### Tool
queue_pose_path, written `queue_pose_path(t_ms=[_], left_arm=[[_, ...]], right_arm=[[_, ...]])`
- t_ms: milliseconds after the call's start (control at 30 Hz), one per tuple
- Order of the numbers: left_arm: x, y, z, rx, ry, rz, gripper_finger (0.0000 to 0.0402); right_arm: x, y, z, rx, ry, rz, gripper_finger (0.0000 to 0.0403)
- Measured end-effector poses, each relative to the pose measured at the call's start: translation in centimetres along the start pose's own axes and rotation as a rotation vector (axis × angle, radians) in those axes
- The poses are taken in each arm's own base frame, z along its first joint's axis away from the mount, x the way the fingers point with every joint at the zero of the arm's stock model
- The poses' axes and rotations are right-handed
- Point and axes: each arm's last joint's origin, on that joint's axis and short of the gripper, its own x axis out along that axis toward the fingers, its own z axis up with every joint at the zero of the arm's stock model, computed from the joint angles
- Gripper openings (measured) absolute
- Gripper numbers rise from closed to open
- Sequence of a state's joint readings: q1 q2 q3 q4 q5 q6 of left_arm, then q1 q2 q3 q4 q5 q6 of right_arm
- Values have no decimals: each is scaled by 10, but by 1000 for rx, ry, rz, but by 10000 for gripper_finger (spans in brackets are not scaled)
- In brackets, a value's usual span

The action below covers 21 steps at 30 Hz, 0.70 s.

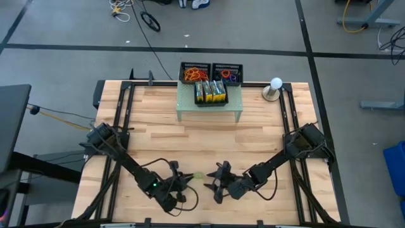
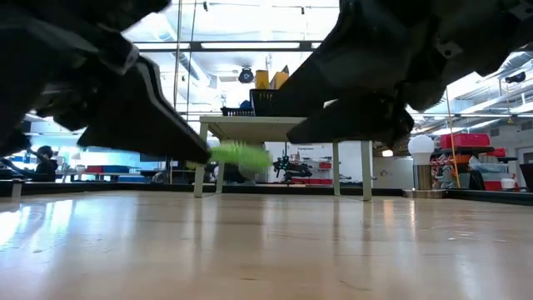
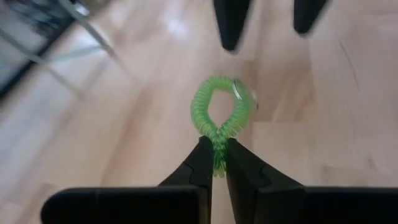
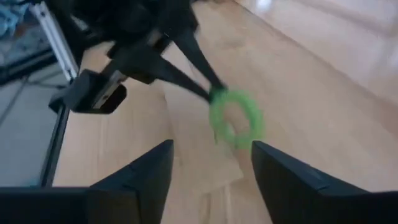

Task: Pick & Place Office Desk Supplies
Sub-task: Put the green spiral keychain the top right black bin

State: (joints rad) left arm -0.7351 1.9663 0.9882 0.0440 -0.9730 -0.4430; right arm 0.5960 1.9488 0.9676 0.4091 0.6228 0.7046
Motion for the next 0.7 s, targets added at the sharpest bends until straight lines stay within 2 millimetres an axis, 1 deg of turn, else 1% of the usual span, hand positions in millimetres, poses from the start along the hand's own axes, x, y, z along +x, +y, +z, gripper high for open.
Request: queue_pose_path(t_ms=[133,233,300,400,700], left_arm=[[-6,-2,0,11,-53,68,27],[-9,-5,2,17,-72,66,28],[-10,-4,2,30,-80,81,29],[-9,-4,3,39,-94,106,29],[-10,-6,12,93,-144,119,30]], right_arm=[[4,-5,3,95,-19,-30,255],[5,-8,6,94,-65,-77,259],[6,-7,10,92,-91,-61,256],[7,-4,15,97,-101,3,242],[14,-12,21,101,-87,-5,164]])
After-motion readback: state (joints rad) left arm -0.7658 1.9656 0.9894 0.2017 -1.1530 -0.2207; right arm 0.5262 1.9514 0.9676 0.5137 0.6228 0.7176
